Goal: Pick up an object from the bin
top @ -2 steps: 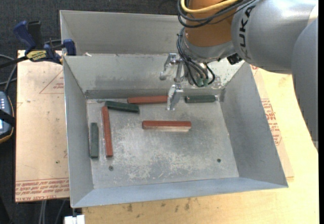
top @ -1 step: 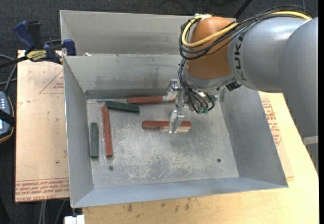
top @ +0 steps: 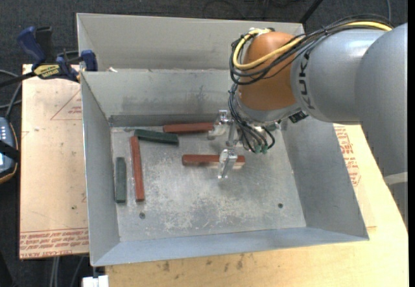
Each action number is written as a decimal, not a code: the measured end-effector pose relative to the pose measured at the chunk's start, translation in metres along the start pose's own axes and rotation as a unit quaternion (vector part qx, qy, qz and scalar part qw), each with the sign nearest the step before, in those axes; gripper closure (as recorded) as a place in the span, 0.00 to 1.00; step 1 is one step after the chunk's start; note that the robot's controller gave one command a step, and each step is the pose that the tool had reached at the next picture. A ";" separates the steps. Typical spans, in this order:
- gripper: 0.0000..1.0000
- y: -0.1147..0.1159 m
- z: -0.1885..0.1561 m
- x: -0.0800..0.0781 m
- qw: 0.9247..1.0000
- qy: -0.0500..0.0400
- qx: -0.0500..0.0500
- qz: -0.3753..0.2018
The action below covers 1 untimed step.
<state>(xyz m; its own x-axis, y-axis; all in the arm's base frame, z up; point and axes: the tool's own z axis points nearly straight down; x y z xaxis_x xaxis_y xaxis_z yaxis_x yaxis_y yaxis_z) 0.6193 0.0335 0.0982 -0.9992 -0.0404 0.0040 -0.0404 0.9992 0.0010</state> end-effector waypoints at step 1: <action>0.00 -0.001 -0.015 0.016 0.999 -0.002 0.000 0.048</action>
Offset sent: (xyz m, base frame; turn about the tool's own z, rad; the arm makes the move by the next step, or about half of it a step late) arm -0.0117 0.0127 -0.0282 0.1274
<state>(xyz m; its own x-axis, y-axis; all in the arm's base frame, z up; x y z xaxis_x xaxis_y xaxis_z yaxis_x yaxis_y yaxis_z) 0.6031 0.0321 0.1134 -0.9984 0.0559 0.0007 0.0559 0.9984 0.0012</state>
